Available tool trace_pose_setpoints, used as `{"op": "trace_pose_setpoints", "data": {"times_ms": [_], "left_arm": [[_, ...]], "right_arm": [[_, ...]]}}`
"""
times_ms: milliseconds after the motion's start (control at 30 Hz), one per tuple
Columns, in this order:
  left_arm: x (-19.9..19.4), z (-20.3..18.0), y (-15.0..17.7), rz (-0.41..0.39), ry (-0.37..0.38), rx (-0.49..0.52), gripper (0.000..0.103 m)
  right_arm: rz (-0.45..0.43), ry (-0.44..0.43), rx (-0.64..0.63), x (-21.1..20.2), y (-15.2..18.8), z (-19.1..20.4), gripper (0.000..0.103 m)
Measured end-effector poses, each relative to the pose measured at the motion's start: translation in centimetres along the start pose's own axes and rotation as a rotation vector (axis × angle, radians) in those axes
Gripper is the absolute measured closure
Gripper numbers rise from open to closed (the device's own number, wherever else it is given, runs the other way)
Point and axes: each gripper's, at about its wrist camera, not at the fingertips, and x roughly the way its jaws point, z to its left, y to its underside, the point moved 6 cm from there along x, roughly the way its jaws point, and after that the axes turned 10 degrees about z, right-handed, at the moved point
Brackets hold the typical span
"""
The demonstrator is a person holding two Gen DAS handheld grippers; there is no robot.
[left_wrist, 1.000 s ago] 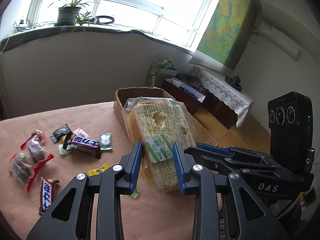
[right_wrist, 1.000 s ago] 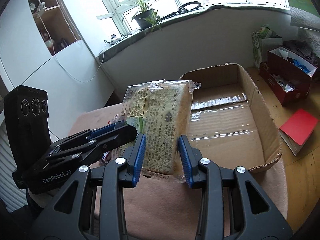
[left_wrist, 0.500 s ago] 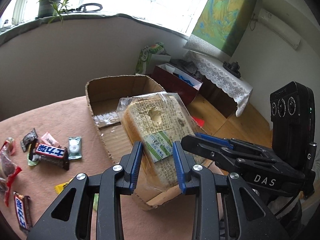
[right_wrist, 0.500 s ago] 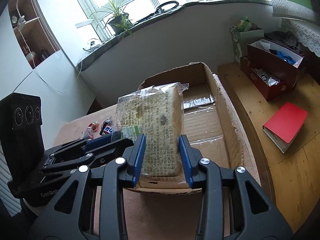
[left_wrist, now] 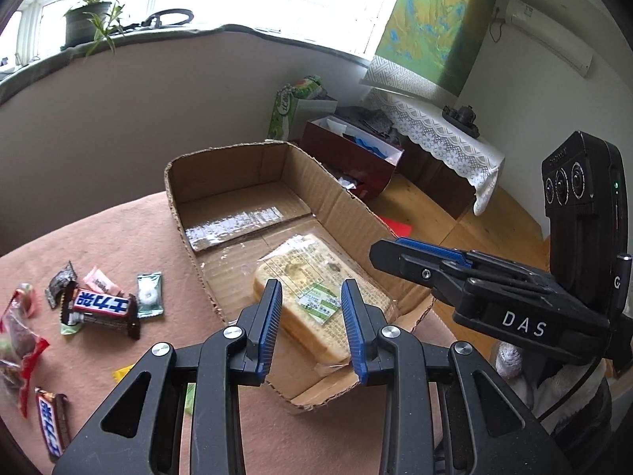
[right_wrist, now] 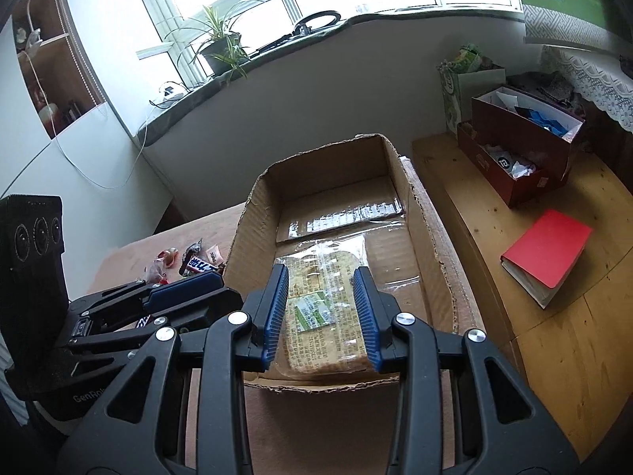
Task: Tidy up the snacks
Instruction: 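Carry the bread loaf with the right gripper into the cardboard box and release, then grasp the yellow candy with the right gripper while the left grasps the chocolate bar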
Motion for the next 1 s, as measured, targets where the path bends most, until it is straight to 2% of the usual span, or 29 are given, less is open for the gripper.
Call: {"op": "trace_pose_setpoints", "data": {"times_ms": [333, 567, 733, 900, 967, 1000], "left_arm": [[-3.8, 2.4, 1.1, -0.032, -0.059, 0.025, 0.074], [-7.9, 7.0, 5.0, -0.053, -0.112, -0.015, 0.073], [-9.7, 10.1, 7.6, -0.053, -0.099, -0.075, 0.073], [-10.5, 12.6, 9.4, -0.053, -0.124, -0.118, 0.073], [-10.5, 13.6, 10.0, -0.048, -0.122, -0.138, 0.071], [-10.3, 14.1, 10.4, -0.041, -0.126, -0.143, 0.066]], "right_arm": [[-0.022, 0.003, -0.079, -1.7, 1.0, 4.0, 0.067], [-0.001, -0.051, -0.174, -1.9, 3.3, 9.6, 0.067], [0.055, -0.076, -0.226, 0.4, 5.4, 13.4, 0.067], [0.126, -0.055, -0.254, 4.0, 6.4, 15.3, 0.067], [0.149, -0.044, -0.259, 5.3, 6.4, 15.7, 0.067], [0.161, -0.040, -0.258, 5.9, 6.3, 15.8, 0.063]]}}
